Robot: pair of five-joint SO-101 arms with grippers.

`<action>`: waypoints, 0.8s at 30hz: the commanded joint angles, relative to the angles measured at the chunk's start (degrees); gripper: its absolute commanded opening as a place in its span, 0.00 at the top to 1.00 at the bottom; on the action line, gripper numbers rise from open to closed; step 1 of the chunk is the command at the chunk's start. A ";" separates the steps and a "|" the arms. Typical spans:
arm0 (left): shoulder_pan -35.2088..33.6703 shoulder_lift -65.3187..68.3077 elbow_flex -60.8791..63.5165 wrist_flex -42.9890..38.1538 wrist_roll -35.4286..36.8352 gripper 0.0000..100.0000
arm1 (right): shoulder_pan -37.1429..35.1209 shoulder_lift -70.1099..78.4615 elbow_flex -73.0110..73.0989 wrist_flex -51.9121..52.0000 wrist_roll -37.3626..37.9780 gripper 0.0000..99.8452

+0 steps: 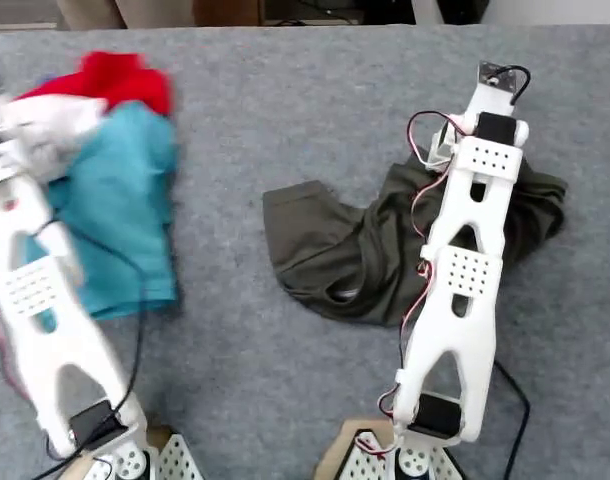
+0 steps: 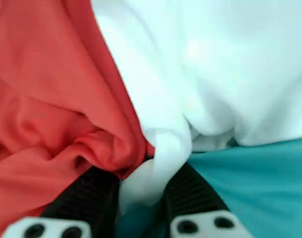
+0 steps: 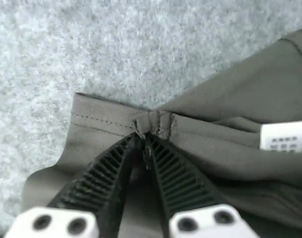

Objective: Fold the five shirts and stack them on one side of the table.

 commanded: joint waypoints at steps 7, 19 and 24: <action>-24.44 -0.40 -11.16 0.70 -8.88 0.98 | -1.71 -0.48 -2.59 -0.88 -0.18 1.00; -20.84 -6.90 -14.59 11.96 -4.48 0.70 | -3.65 -5.23 -2.77 2.29 -0.09 1.00; -18.37 -16.92 -14.51 12.04 -5.27 0.64 | -5.05 -10.07 -2.77 3.34 -0.09 1.00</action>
